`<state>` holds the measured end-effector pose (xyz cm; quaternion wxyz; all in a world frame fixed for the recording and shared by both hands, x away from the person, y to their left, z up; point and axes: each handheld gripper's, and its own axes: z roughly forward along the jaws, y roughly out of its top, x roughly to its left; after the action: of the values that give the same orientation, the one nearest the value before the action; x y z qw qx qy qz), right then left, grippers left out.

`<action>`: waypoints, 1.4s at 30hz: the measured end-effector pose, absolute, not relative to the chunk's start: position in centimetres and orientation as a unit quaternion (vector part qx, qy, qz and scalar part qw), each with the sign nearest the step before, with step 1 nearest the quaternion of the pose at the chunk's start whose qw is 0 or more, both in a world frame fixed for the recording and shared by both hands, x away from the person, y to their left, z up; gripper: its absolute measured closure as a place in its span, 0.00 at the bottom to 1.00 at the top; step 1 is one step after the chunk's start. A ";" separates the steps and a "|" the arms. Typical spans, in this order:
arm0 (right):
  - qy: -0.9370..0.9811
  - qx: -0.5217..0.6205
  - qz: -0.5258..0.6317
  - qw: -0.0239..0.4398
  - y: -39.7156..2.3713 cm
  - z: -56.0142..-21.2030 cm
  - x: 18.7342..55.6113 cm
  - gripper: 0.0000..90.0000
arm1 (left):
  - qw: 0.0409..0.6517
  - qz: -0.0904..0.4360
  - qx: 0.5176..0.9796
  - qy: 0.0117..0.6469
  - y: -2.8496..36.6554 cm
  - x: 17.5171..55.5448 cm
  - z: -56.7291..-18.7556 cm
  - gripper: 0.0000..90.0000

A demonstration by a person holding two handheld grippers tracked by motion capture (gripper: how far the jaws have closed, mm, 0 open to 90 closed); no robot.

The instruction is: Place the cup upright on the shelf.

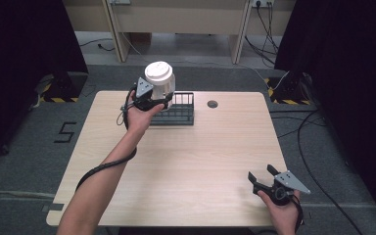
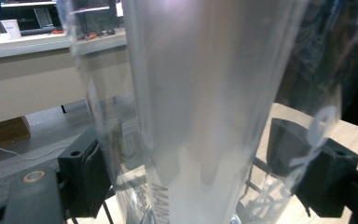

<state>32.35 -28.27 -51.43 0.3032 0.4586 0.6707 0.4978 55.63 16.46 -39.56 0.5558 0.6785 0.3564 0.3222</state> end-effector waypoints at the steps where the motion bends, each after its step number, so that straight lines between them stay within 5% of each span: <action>1: 0.671 0.458 0.498 0.303 -28.3 -51.4 32.4 0.20 | 0.554 0.323 0.678 0.359 16.4 55.9 -39.5 0.20; 42: 0.673 0.455 0.501 0.300 -28.3 -51.4 32.2 0.20 | 0.528 0.318 0.675 0.405 14.9 60.0 -41.5 0.20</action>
<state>32.20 -28.27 -51.43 0.2999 0.4547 0.6727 0.5008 59.98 14.89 -41.50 0.5281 0.6753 0.4053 0.3176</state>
